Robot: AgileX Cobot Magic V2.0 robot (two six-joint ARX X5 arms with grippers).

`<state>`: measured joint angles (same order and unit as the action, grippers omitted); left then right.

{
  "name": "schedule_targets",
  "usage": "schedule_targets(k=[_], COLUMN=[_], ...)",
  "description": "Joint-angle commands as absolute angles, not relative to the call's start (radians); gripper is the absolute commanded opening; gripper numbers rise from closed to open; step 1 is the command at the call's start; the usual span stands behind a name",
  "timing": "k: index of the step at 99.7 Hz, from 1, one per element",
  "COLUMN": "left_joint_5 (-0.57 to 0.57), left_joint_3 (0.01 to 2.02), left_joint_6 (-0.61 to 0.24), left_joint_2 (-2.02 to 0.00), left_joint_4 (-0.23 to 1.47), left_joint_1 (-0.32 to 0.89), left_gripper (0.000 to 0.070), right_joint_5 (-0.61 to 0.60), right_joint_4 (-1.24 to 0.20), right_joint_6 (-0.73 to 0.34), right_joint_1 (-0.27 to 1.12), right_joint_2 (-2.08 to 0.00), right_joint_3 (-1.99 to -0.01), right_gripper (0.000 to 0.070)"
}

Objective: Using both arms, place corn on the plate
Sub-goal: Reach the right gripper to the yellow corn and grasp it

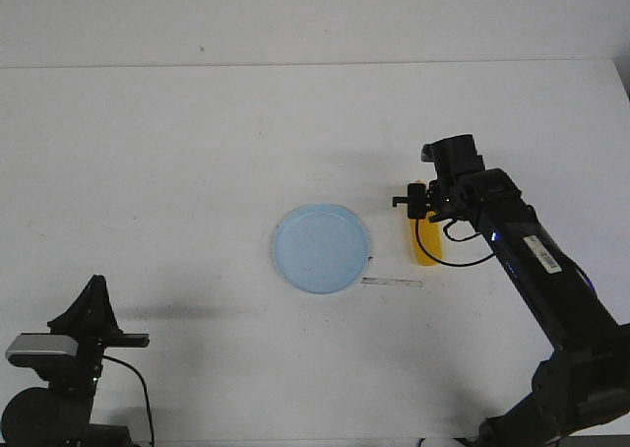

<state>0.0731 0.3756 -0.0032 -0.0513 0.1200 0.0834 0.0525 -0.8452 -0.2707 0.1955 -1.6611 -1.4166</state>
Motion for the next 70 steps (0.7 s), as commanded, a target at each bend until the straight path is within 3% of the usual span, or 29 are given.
schedule_targets(k=[1,70], left_joint_5=[0.072,0.072], left_joint_3=[0.384,0.384], left_joint_6=[-0.012,-0.012], left_joint_2=[-0.051,-0.051], left_joint_4=[0.105,0.105], left_joint_1=[0.084,0.084], left_gripper=[0.0003,0.0003], right_joint_5=[0.050,0.007], right_joint_4=[-0.851,-0.870], right_joint_6=[-0.284,-0.244], right_joint_1=[0.199,0.197], right_joint_2=[-1.694,-1.848], right_joint_3=[-1.439,-1.439], right_gripper=[0.0549,0.0535])
